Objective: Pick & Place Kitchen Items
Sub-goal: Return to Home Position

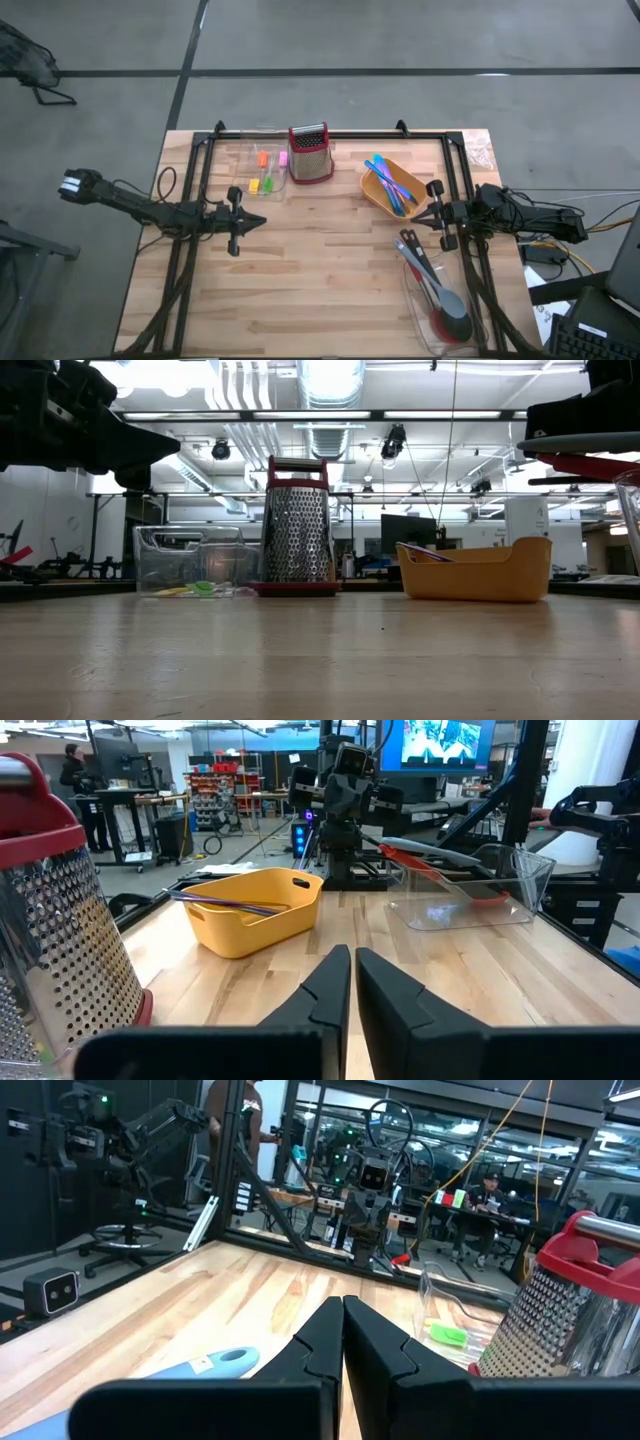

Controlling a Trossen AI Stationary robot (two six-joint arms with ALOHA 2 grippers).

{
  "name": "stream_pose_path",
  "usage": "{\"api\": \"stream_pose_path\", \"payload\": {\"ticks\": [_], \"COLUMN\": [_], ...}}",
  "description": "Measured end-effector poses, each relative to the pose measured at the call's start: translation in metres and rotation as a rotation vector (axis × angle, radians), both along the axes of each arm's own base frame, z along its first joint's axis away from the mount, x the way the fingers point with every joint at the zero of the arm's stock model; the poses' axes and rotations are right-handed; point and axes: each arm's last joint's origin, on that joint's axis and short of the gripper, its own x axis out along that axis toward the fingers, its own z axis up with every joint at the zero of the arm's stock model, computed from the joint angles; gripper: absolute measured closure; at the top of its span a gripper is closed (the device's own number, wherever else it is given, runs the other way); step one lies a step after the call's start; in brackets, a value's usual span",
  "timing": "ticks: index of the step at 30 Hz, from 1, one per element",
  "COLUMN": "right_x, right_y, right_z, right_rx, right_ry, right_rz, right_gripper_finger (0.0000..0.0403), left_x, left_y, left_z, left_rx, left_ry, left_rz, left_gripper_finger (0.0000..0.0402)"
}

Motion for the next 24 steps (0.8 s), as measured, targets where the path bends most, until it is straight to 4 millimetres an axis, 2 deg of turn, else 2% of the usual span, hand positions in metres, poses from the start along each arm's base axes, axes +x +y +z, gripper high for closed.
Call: {"api": "stream_pose_path", "payload": {"ticks": [24], "right_x": [0.0], "right_y": [0.0], "right_z": [0.0], "right_rx": [0.0], "right_ry": [0.0], "right_rz": [0.0], "right_gripper_finger": [0.0394], "left_x": [0.0], "left_y": [0.0], "left_z": [0.0], "left_rx": [0.0], "left_ry": [0.0], "left_rz": [0.0], "left_gripper_finger": [0.0376]}}
